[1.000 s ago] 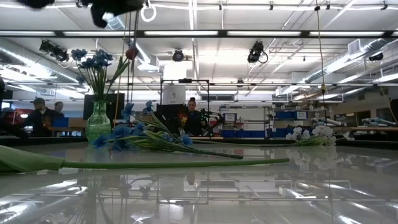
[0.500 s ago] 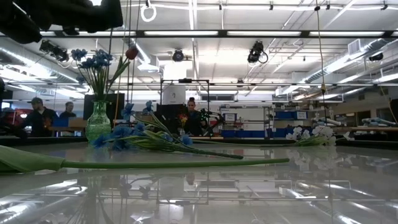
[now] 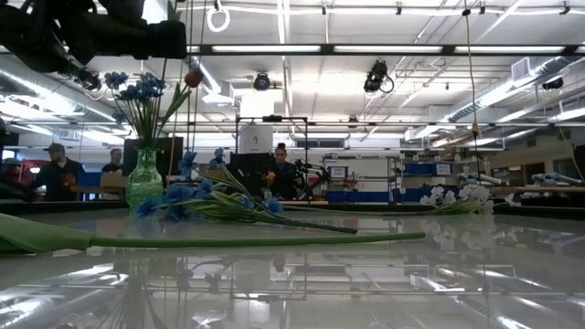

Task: Sort flowers into vase by color
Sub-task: Put the red tulip into the green vase

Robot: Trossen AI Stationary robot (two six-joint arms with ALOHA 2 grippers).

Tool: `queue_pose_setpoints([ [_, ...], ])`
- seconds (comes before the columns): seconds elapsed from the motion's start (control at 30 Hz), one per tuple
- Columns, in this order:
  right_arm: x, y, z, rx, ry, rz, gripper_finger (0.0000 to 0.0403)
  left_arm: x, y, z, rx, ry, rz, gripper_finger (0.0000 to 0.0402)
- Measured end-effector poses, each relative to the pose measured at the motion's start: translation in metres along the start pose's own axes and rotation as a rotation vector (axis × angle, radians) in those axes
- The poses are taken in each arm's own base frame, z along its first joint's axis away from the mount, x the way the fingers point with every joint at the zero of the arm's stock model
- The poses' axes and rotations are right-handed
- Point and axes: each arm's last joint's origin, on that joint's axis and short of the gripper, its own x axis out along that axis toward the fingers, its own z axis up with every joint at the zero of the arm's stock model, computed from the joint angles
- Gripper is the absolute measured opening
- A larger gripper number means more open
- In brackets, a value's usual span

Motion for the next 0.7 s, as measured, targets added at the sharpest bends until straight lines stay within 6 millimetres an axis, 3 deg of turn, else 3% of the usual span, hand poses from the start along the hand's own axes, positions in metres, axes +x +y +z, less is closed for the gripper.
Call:
queue_pose_setpoints([
  [0.4, 0.008, -0.009, -0.001, 0.009, 0.023, 0.017, 0.0095, 0.015, 0.019, -0.01, 0.034, 0.016, 0.135, 0.0014],
  [0.7, 0.016, -0.01, 0.0, 0.006, 0.037, 0.038, 0.0095, 0.028, 0.026, -0.03, 0.003, 0.051, 0.105, 0.0014],
])
